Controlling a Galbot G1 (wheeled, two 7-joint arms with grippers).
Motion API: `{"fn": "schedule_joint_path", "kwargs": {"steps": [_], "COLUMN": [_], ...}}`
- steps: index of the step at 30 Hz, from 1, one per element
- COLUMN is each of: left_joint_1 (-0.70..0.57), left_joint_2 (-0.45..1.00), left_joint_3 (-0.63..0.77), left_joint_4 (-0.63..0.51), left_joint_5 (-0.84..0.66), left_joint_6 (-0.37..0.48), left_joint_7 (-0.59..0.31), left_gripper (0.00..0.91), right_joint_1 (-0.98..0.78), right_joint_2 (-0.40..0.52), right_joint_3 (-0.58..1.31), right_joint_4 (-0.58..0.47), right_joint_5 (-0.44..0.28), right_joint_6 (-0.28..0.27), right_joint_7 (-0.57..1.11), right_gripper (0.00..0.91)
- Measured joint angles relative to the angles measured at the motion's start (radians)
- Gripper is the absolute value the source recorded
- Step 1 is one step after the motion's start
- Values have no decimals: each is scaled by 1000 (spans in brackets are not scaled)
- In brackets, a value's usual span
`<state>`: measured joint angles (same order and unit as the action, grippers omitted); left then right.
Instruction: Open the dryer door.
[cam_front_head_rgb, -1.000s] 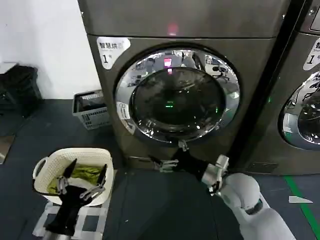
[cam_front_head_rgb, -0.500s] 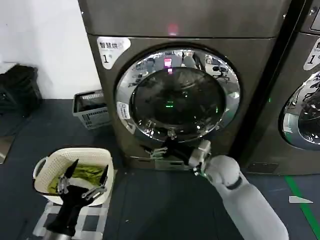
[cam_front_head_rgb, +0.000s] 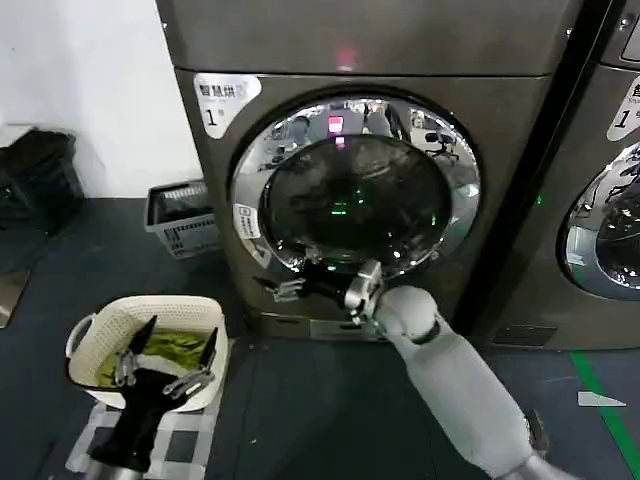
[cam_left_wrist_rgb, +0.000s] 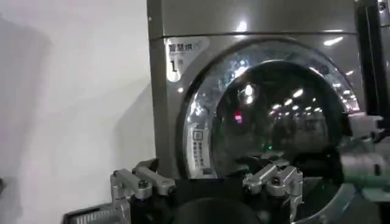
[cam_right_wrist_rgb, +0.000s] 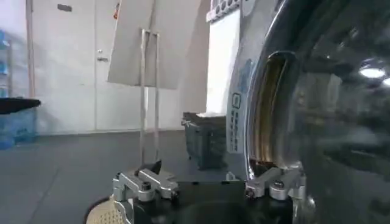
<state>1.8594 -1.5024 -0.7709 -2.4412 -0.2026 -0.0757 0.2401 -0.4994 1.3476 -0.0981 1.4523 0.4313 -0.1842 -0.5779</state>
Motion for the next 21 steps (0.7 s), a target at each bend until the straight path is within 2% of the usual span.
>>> {"fn": "schedule_joint_path", "kwargs": {"steps": [21], "left_joint_1": [11], "left_joint_2": [-13], "left_joint_3": [16], "left_joint_4": [-6], "left_joint_5": [47], "left_joint_6": [-1], "left_joint_7": [-7], "left_gripper": [907], "right_joint_1": [73], "right_joint_2": [63], "right_joint_3": [-17], "right_joint_4": [-152], "right_joint_5": [-31], "right_joint_6": [41], "right_joint_7": [9], "right_gripper": [907]}}
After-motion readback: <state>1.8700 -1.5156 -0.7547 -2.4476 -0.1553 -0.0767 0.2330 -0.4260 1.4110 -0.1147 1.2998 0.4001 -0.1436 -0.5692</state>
